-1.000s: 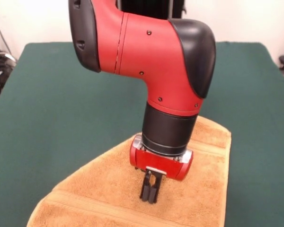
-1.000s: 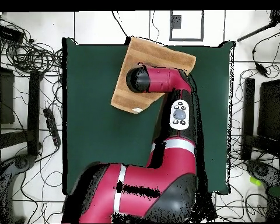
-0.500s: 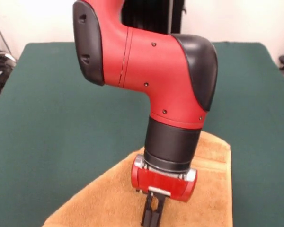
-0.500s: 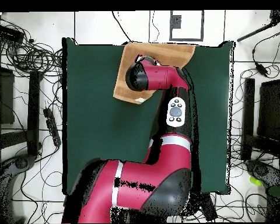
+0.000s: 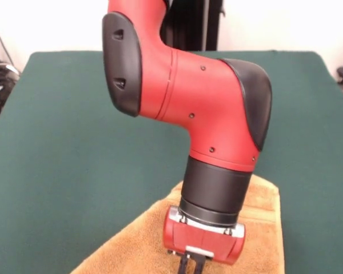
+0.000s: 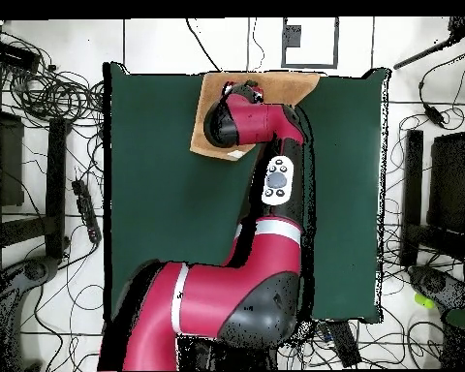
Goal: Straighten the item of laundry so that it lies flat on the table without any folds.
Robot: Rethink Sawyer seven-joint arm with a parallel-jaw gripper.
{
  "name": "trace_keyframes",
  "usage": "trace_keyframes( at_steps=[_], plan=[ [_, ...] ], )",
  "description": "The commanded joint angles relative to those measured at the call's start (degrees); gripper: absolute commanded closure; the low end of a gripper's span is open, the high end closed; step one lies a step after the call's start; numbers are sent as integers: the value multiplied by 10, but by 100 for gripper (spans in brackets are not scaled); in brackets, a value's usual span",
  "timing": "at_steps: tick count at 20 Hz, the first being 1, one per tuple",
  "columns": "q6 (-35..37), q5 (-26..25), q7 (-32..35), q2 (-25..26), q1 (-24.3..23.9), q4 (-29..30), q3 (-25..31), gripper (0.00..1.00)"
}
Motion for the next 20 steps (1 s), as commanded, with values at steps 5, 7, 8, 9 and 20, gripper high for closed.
trace_keyframes(
  at_steps=[5,7,8,9,20],
  plan=[
    [27,31,169,185,40,-24,-51,100],
    [36,54,212,197,49,-34,-82,100],
    [43,72,237,205,54,-40,-100,100],
    [52,88,261,211,58,-44,-116,100],
    [137,206,283,216,77,-31,-149,100]
  ],
)
